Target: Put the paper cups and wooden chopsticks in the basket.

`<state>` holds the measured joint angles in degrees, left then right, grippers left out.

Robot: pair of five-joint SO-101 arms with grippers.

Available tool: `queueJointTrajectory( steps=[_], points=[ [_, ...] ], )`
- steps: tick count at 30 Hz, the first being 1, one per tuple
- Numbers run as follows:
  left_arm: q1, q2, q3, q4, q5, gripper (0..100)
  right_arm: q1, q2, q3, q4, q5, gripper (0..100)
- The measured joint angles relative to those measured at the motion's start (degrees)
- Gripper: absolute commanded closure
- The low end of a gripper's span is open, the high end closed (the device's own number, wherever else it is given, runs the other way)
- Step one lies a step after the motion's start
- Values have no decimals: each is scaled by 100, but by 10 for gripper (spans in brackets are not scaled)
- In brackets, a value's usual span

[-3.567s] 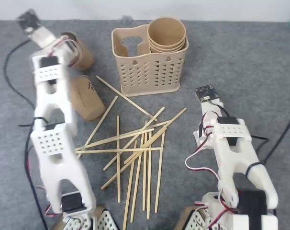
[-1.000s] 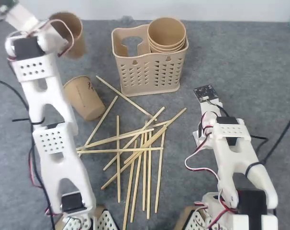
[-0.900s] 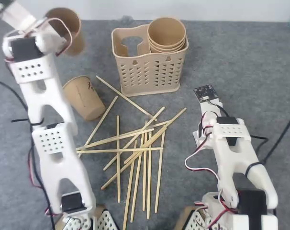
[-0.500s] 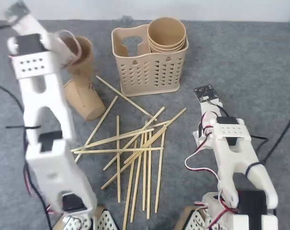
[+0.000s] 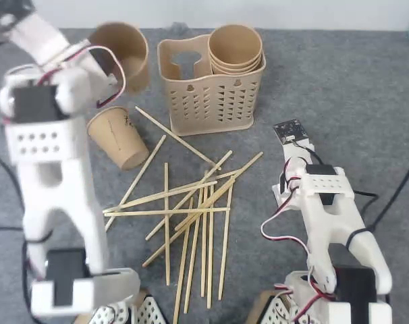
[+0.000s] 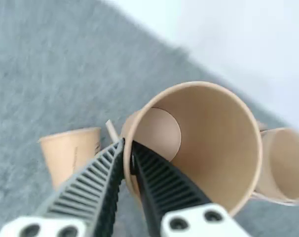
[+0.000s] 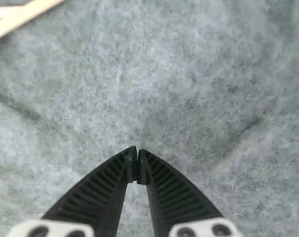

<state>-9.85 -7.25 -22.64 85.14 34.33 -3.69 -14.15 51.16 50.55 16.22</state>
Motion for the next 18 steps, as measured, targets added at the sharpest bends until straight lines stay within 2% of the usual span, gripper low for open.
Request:
queueJointTrajectory(
  steps=[6, 11, 15, 18],
  points=[
    [510, -1090, 0, -334, 18, 988, -9, 0, 0, 0, 0, 991],
    [1670, -1837, 26, -343, 149, 987, -9, 0, 0, 0, 0, 991],
    [2637, -1820, 158, -571, 158, 987, -9, 0, 0, 0, 0, 991],
    [2884, -1398, 193, -905, 158, 987, -9, 0, 0, 0, 0, 991]
  ],
)
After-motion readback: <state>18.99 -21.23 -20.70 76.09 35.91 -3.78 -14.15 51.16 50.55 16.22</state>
